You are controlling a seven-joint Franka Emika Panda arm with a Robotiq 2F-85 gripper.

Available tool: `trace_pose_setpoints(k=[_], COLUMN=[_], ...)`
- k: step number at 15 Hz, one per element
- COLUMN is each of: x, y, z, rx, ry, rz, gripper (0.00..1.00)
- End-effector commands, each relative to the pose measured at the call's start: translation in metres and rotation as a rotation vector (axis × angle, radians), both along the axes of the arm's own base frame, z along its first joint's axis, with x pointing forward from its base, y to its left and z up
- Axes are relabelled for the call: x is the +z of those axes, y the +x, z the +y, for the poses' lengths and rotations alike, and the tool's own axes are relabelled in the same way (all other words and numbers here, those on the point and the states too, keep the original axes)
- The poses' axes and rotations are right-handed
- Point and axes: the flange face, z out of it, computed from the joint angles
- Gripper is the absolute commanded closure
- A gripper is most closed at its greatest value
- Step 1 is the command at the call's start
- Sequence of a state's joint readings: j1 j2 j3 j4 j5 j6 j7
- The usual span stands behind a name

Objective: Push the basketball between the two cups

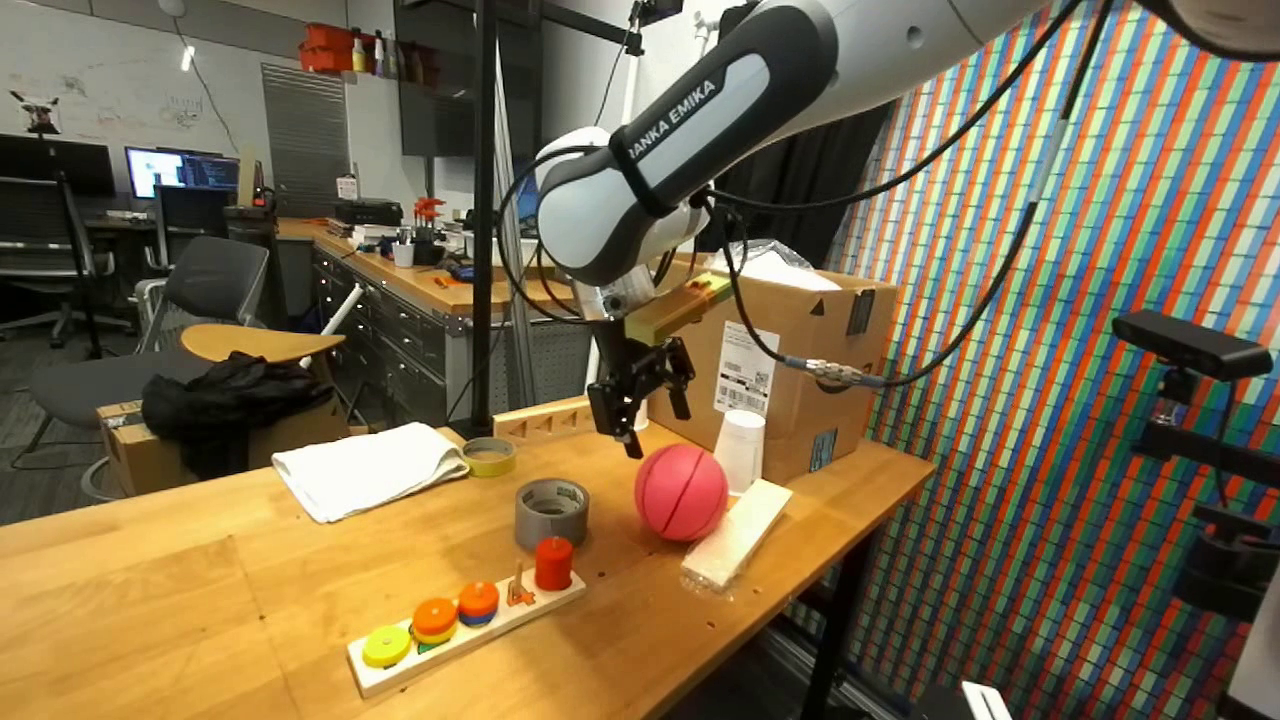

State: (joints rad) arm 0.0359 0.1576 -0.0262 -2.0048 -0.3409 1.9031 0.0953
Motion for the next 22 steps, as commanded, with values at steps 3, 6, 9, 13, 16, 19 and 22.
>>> trace_pose_setpoints(k=[3,6,9,13,16,19,22], x=[0.005,-0.006,-0.016,-0.024,-0.028,-0.033,-0.040], y=[-0.060,-0.081,-0.095,-0.099,-0.093,-0.091,-0.090], z=[-0.022,-0.021,-0.008,0.018,0.043,0.064,0.076], rx=[-0.084,-0.104,-0.106,-0.073,-0.035,-0.003,0.012], ry=[0.001,0.005,0.000,0.006,0.019,0.038,0.057], rz=[-0.004,0.020,0.037,0.039,0.044,0.053,0.071], gripper=[0.00,0.00,0.00,0.00,0.00,0.00,0.00])
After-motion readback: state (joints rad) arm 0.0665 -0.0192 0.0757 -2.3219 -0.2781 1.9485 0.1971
